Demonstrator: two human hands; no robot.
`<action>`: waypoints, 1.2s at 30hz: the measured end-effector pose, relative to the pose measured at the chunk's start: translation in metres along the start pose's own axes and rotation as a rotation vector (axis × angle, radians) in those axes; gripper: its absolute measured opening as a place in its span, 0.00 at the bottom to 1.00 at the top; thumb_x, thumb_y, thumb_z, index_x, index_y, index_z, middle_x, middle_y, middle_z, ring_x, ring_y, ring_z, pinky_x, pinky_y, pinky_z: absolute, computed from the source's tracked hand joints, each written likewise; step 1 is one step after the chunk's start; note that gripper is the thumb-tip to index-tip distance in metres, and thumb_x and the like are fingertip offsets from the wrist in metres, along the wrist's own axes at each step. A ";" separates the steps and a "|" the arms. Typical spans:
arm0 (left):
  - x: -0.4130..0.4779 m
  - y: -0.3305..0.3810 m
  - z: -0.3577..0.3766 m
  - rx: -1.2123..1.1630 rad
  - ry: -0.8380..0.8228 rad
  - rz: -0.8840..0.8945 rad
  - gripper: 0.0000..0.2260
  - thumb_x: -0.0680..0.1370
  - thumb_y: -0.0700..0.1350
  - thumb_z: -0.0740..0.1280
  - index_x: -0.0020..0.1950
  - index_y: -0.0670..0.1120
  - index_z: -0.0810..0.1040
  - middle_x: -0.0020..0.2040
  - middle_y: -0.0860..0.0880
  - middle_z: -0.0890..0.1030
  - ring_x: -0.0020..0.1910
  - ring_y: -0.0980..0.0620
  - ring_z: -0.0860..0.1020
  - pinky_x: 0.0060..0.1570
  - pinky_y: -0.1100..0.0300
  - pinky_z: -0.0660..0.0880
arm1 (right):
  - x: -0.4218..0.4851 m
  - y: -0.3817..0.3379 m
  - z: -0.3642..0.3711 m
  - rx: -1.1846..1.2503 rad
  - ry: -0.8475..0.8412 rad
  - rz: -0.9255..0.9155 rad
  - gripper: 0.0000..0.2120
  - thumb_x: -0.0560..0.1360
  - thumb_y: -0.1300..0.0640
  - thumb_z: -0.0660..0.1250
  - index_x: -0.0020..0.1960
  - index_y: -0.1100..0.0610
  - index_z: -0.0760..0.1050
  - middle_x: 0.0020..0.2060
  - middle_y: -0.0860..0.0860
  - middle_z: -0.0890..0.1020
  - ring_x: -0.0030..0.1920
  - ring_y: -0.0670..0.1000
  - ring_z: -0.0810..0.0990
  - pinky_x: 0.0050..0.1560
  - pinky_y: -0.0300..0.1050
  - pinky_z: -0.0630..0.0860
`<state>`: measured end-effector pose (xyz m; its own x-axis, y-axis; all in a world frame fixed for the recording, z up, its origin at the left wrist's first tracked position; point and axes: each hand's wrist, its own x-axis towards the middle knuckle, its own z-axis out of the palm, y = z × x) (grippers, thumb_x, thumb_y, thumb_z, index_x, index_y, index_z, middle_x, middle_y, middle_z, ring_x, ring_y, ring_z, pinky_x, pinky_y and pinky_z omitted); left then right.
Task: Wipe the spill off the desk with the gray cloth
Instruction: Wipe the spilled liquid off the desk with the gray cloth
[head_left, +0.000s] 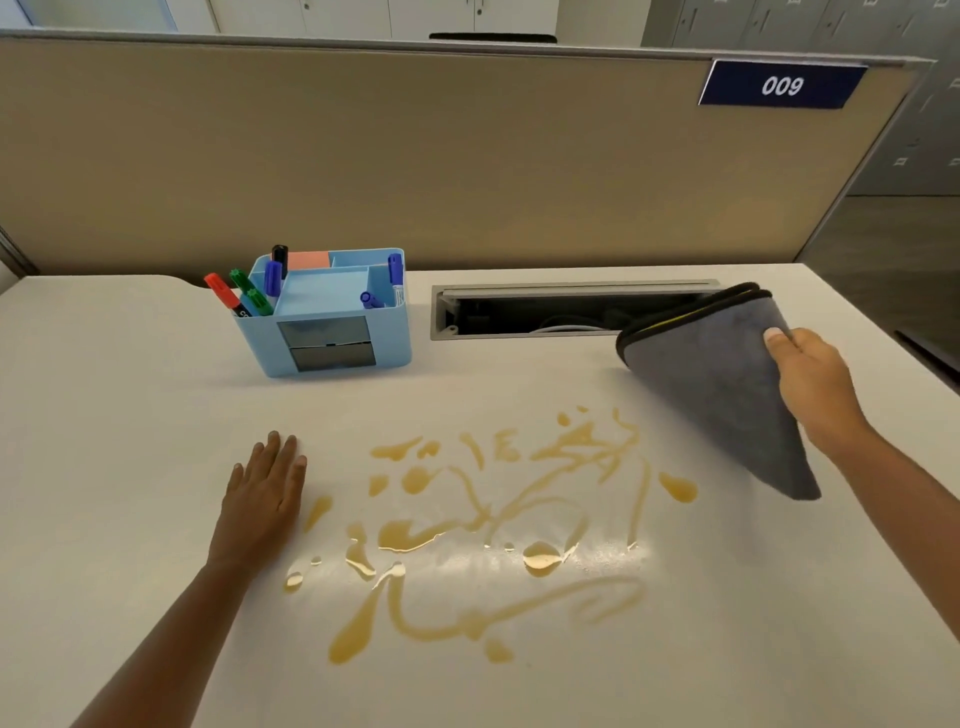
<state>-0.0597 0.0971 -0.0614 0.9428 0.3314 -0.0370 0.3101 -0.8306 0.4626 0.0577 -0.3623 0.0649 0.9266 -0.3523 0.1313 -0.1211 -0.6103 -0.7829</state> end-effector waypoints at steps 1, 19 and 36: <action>-0.001 -0.001 0.000 -0.003 0.005 0.007 0.21 0.81 0.47 0.46 0.74 0.46 0.54 0.77 0.46 0.53 0.77 0.48 0.49 0.75 0.52 0.45 | -0.007 0.001 0.003 0.009 -0.021 0.020 0.18 0.80 0.52 0.53 0.56 0.66 0.71 0.56 0.64 0.76 0.56 0.63 0.73 0.58 0.58 0.69; -0.005 -0.010 -0.002 0.007 0.013 0.062 0.20 0.81 0.45 0.47 0.74 0.46 0.56 0.77 0.47 0.55 0.76 0.50 0.52 0.75 0.55 0.47 | -0.107 0.033 0.032 -0.187 -0.409 -0.115 0.28 0.67 0.33 0.51 0.57 0.49 0.73 0.60 0.53 0.78 0.60 0.55 0.75 0.58 0.49 0.72; -0.007 -0.012 0.000 -0.014 0.070 0.048 0.20 0.81 0.47 0.47 0.73 0.47 0.59 0.76 0.46 0.57 0.76 0.50 0.54 0.75 0.54 0.48 | -0.104 0.051 0.112 -0.771 -0.255 -0.105 0.36 0.69 0.28 0.50 0.73 0.39 0.44 0.77 0.55 0.47 0.74 0.65 0.42 0.65 0.77 0.40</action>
<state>-0.0698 0.1053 -0.0667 0.9455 0.3223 0.0468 0.2628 -0.8399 0.4749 -0.0054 -0.2775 -0.0567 0.9879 -0.1511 -0.0347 -0.1542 -0.9803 -0.1236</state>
